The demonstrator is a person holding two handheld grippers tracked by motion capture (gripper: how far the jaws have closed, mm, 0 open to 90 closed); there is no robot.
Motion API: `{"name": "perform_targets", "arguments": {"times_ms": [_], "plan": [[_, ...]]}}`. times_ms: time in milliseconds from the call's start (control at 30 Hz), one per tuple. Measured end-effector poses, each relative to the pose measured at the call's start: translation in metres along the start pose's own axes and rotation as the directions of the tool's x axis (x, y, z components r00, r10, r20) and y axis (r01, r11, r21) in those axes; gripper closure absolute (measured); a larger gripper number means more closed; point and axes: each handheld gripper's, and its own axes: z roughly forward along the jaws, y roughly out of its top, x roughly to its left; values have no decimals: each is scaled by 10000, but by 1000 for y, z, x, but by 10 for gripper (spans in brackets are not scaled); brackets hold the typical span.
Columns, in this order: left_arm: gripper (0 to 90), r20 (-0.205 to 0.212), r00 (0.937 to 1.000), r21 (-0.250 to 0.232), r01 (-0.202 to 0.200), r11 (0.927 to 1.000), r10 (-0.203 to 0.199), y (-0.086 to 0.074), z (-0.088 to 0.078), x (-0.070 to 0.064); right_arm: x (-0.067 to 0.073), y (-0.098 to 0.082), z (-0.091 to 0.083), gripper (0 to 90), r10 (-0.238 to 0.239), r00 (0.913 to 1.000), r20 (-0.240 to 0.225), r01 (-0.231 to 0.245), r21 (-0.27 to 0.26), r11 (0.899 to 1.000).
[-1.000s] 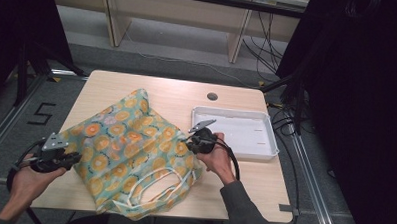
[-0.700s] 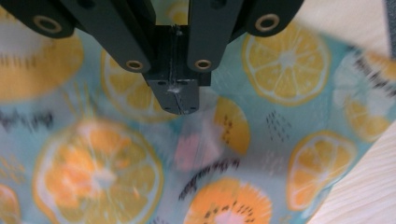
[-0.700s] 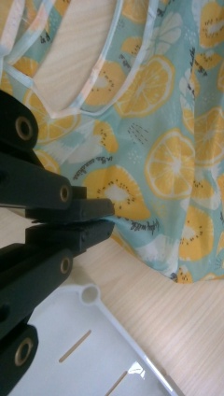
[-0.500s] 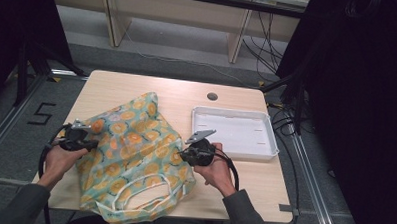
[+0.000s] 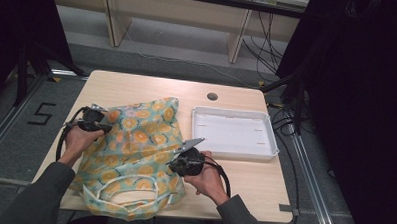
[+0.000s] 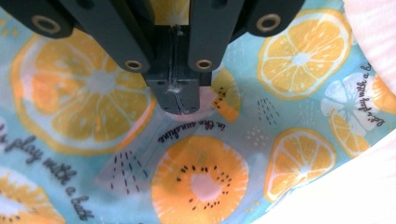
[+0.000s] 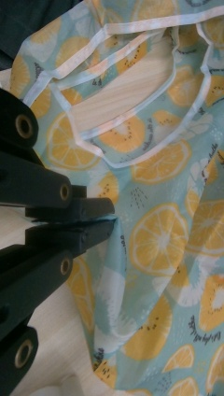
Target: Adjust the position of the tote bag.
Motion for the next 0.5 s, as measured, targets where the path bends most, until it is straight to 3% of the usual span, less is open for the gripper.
{"name": "perform_targets", "arguments": {"times_ms": [33, 133, 167, 200, 233, 267, 300, 333, 400, 433, 467, 500], "plan": [[885, 16, 10000, 196, -15, 9998, 15, 3, 1, 0, 1, 0, 2, 881, 20, 10000, -22, -20, 1, 10000], [870, 19, 9999, -30, -157, 9999, 157, 14, 12, -3, 4, 0, 5, 877, 352, 9994, -20, -352, 116, 9993], [862, -57, 9997, -52, -251, 9997, 250, 17, 14, -4, 3, 0, 7, 876, 73, 9998, -199, -70, 156, 9999], [855, -57, 9997, -52, -251, 9997, 250, 17, 14, -4, 5, 0, 9, 874, 128, 9997, -200, -124, 200, 9997], [839, -117, 9973, -114, -720, 9973, 719, 22, 18, -6, 5, 0, 12, 870, 129, 9997, -184, -125, 212, 9997], [816, -126, 9960, -119, -886, 9960, 884, 23, 17, -6, 6, 0, 14, 864, 71, 9998, -210, -64, 318, 9995], [790, -138, 9967, -232, -805, 9965, 802, 24, 16, -5, 7, 0, 16, 860, 87, 9997, -213, -80, 348, 9994], [763, -146, 9980, -450, -614, 9971, 608, 24, 14, -4, 8, 0, 18, 853, 121, 9995, -284, -113, 260, 9996], [691, -147, 9982, -459, -594, 9972, 587, 24, 8, -2, 8, 0, 17, 845, 111, 9998, -151, -105, 389, 9992], [648, -371, 9980, -472, -535, 9974, 518, 20, -8, 1, 6, -1, 16, 816, 211, 9995, -223, -204, 348, 9992], [614, -371, 9980, -472, -535, 9974, 518, 20, -8, 1, 6, -1, 16, 816, 211, 9995, -223, -204, 348, 9992], [570, -159, 9969, -335, -772, 9965, 767, 14, -28, 2, 5, -2, 15, 753, 541, 9984, -159, -537, 252, 9982]]}}
